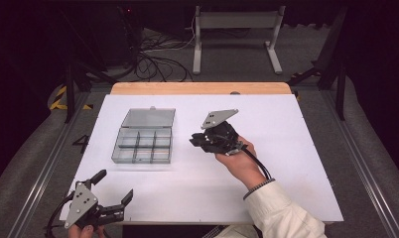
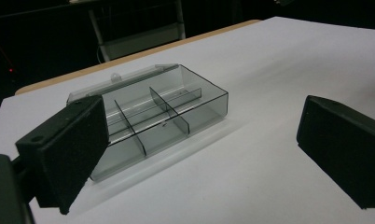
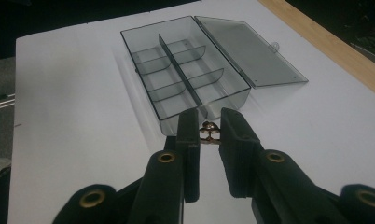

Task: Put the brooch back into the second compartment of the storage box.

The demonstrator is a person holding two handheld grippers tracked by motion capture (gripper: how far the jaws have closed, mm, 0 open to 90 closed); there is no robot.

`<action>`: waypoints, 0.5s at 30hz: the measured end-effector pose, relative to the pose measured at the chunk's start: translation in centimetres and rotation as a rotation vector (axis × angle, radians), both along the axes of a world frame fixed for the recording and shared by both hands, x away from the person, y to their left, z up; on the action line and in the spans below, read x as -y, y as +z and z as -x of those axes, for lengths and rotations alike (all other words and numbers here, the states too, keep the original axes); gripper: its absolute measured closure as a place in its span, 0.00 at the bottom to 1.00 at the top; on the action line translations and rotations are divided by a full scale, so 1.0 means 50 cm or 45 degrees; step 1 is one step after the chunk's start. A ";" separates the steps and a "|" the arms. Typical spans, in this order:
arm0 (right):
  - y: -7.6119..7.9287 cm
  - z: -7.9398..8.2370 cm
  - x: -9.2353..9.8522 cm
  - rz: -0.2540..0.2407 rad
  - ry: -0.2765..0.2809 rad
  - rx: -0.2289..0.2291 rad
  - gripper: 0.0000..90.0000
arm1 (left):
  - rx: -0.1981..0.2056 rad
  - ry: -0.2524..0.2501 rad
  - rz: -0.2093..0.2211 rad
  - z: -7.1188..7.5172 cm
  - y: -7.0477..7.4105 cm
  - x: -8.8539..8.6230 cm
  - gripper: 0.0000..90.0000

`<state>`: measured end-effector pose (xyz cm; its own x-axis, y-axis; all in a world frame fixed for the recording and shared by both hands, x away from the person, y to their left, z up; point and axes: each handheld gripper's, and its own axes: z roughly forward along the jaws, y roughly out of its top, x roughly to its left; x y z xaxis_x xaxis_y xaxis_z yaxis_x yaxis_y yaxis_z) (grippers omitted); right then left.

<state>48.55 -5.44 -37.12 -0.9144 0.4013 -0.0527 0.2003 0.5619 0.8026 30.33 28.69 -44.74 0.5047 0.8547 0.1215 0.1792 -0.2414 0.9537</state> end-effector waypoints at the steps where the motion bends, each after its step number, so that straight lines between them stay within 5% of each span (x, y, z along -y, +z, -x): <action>1: -0.002 -0.002 -0.006 -0.003 0.004 0.000 0.88 | -0.001 0.000 0.003 0.000 0.000 0.000 0.03; 15: -0.028 -0.030 -0.085 -0.043 0.020 -0.036 0.87 | -0.002 -0.005 0.007 -0.001 0.000 0.000 0.03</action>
<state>50.03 -1.18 -38.54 -0.9216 0.3879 -0.0135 0.2144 0.5377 0.8154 30.38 28.68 -44.76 0.5081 0.8535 0.1158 0.1797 -0.2365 0.9549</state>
